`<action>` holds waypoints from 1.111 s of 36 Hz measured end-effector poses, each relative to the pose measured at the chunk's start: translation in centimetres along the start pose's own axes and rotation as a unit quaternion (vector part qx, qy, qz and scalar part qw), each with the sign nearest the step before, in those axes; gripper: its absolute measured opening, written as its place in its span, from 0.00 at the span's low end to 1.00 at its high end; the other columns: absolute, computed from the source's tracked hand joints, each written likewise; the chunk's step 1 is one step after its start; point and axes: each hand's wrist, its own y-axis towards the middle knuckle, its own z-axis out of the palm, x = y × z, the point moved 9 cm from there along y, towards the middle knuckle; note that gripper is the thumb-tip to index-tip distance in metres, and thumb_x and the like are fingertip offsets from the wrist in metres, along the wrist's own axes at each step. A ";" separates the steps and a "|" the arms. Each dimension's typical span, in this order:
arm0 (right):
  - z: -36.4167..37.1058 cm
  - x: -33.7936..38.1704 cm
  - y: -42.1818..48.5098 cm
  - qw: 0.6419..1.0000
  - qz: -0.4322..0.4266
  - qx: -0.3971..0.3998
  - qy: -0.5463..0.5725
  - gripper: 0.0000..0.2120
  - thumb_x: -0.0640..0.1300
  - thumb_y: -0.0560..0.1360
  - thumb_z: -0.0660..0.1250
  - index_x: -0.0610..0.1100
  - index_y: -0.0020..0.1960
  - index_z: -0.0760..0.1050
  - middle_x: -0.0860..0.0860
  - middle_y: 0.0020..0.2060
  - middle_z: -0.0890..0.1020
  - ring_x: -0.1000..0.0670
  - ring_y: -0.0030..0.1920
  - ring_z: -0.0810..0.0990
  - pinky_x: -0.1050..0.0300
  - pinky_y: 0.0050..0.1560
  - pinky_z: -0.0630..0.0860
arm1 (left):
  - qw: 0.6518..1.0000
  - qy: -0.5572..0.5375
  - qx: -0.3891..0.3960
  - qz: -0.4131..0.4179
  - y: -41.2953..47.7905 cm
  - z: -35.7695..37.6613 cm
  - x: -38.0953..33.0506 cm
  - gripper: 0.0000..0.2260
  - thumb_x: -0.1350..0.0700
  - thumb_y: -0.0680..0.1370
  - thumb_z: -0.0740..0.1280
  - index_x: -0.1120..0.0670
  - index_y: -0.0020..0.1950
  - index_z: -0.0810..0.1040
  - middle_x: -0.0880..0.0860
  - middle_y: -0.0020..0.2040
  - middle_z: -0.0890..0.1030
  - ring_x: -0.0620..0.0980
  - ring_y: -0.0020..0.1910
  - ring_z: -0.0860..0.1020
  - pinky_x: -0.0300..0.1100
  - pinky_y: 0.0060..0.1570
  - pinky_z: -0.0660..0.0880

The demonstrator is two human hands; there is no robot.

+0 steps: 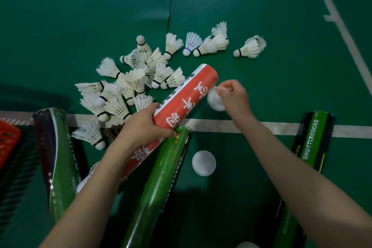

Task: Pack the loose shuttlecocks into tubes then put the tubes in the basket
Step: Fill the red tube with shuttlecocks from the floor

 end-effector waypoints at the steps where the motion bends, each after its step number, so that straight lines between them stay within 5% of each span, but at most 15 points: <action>1: -1.1 0.7 0.5 0.999 -0.005 -0.040 0.034 0.03 0.39 0.77 0.63 0.44 0.50 0.73 0.50 0.46 0.75 0.50 0.46 0.74 0.61 0.38 0.70 | 1.000 -0.002 0.000 0.000 0.1 0.0 0.0 0.43 0.43 0.64 0.77 0.47 0.74 0.60 0.47 0.52 0.74 0.50 0.47 0.77 0.45 0.52 0.75; 5: -3.8 1.4 2.5 0.983 0.043 -0.108 0.143 0.05 0.37 0.79 0.58 0.45 0.50 0.71 0.47 0.51 0.74 0.47 0.50 0.73 0.57 0.43 0.73 | 1.000 -0.015 0.014 0.018 0.3 0.2 0.2 0.43 0.43 0.63 0.78 0.46 0.73 0.61 0.46 0.52 0.76 0.47 0.46 0.77 0.44 0.50 0.75; 9: -2.5 0.9 3.7 0.947 0.141 -0.029 0.287 0.08 0.35 0.80 0.55 0.44 0.54 0.71 0.44 0.55 0.75 0.47 0.49 0.76 0.54 0.42 0.77 | 0.997 -0.021 0.035 0.065 0.2 0.6 -0.3 0.41 0.45 0.63 0.79 0.43 0.71 0.63 0.44 0.52 0.77 0.41 0.46 0.77 0.40 0.48 0.73; 14: -0.8 1.7 3.0 0.963 0.126 0.047 0.234 0.08 0.36 0.80 0.57 0.43 0.49 0.74 0.46 0.45 0.79 0.53 0.35 0.78 0.60 0.31 0.76 | 0.993 -0.038 0.032 0.110 0.2 0.7 -1.2 0.38 0.47 0.62 0.79 0.42 0.68 0.66 0.36 0.50 0.75 0.34 0.46 0.75 0.29 0.43 0.68; 18: -0.4 2.7 2.6 0.982 0.071 0.070 0.158 0.10 0.44 0.81 0.56 0.42 0.51 0.75 0.48 0.43 0.78 0.52 0.40 0.78 0.58 0.41 0.75 | 0.991 -0.060 0.023 0.118 0.3 0.6 -0.9 0.38 0.47 0.61 0.80 0.41 0.68 0.67 0.37 0.50 0.76 0.35 0.46 0.76 0.30 0.43 0.70; 21: -0.3 3.5 2.1 0.987 0.022 0.100 0.124 0.22 0.56 0.82 0.49 0.42 0.52 0.75 0.49 0.40 0.80 0.52 0.40 0.80 0.55 0.48 0.77 | 0.990 -0.067 0.019 0.126 0.4 0.6 -1.0 0.38 0.47 0.61 0.80 0.40 0.67 0.67 0.37 0.51 0.77 0.35 0.47 0.76 0.31 0.44 0.71; 25: -0.3 5.3 1.3 0.984 -0.076 0.132 0.095 0.25 0.57 0.82 0.44 0.44 0.62 0.73 0.49 0.46 0.80 0.57 0.42 0.81 0.64 0.44 0.77 | 0.988 -0.076 0.001 0.132 0.6 0.3 -0.8 0.38 0.46 0.60 0.80 0.39 0.66 0.68 0.39 0.52 0.78 0.36 0.48 0.77 0.33 0.46 0.71; 27: -0.2 5.7 1.2 0.980 -0.102 0.144 0.088 0.26 0.61 0.80 0.46 0.46 0.62 0.73 0.47 0.47 0.79 0.53 0.44 0.80 0.59 0.46 0.78 | 0.987 -0.083 0.009 0.134 0.7 0.4 -0.8 0.38 0.45 0.60 0.80 0.39 0.67 0.68 0.40 0.52 0.78 0.37 0.48 0.77 0.36 0.48 0.73; 30: -0.1 5.8 1.3 0.977 -0.094 0.158 0.111 0.26 0.63 0.77 0.50 0.44 0.56 0.73 0.43 0.44 0.77 0.47 0.44 0.78 0.50 0.50 0.76 | 0.986 -0.092 0.014 0.138 0.7 0.3 -0.8 0.38 0.48 0.61 0.81 0.39 0.67 0.68 0.39 0.52 0.79 0.35 0.47 0.78 0.34 0.48 0.73; 35: 0.2 5.1 1.5 0.970 -0.059 0.155 0.178 0.20 0.59 0.81 0.50 0.44 0.48 0.71 0.47 0.37 0.76 0.48 0.39 0.76 0.53 0.44 0.74 | 0.985 -0.093 0.013 0.143 0.6 0.7 -0.9 0.37 0.49 0.61 0.81 0.39 0.66 0.69 0.38 0.51 0.79 0.31 0.46 0.77 0.26 0.43 0.70; 40: -0.4 5.4 1.8 0.968 -0.056 0.125 0.212 0.17 0.57 0.81 0.52 0.44 0.47 0.69 0.49 0.37 0.74 0.49 0.37 0.75 0.52 0.42 0.74 | 0.986 -0.096 0.013 0.139 0.7 0.7 -1.1 0.37 0.48 0.61 0.81 0.38 0.66 0.68 0.37 0.51 0.78 0.34 0.46 0.78 0.30 0.44 0.72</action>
